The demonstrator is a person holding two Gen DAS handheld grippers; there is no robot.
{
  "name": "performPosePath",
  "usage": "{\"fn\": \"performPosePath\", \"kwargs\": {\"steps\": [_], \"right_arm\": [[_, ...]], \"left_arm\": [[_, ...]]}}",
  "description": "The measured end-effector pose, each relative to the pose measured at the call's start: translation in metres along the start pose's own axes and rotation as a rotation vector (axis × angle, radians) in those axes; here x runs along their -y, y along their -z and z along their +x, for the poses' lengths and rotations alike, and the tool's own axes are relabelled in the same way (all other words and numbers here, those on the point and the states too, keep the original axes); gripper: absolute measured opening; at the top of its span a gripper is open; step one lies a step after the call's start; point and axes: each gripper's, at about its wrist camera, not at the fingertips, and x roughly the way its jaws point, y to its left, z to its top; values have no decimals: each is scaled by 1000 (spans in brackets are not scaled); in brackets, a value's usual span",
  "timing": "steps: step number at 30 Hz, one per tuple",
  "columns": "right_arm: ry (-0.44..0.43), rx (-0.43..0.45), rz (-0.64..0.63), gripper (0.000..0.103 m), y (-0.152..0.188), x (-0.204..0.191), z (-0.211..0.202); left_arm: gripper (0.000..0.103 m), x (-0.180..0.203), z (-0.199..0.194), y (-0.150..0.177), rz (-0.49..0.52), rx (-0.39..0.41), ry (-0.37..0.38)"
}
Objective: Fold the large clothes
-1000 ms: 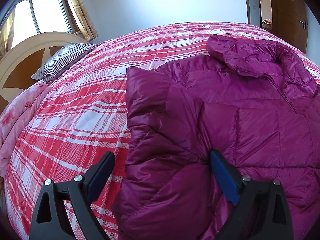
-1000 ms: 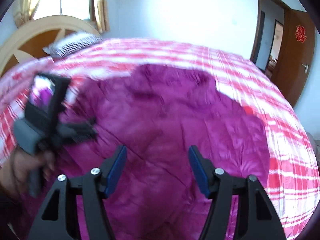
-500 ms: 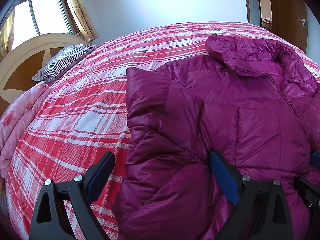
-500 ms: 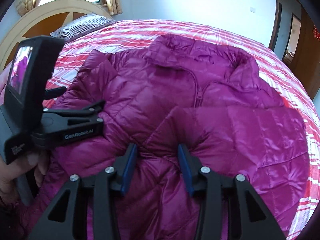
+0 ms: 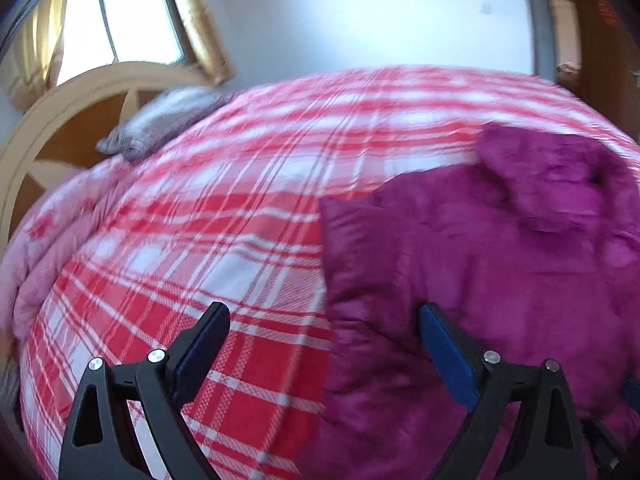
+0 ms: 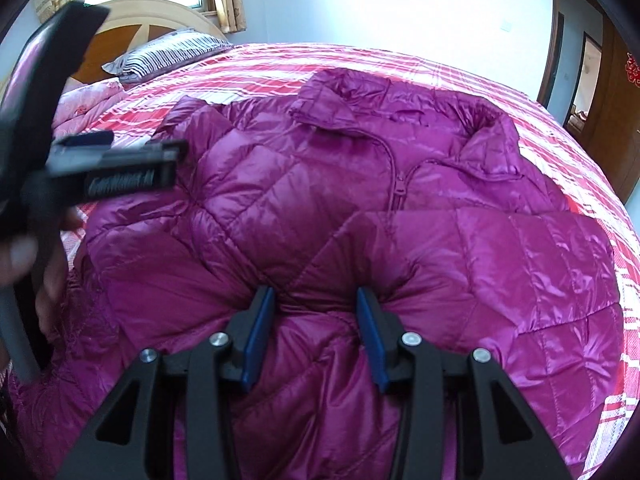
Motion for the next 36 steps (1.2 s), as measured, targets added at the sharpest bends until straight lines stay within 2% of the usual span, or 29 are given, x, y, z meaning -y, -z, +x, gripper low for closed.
{"fn": "performPosePath", "kwargs": {"steps": [3,9,16,36], "right_arm": [[-2,3,2,46,1,0,-2],[1,0,-3,46,1,-1,-1],[24,-6,-21,46,0,-4,0],[20,2,-14,47,1,-2,1]], "left_arm": [[95,7,17,6,35,-34,-9],[100,12,22,11,56,-25,-46],[102,6,31,9,21,-61,-11],[102,6,30,11,14,-54,-5]]}}
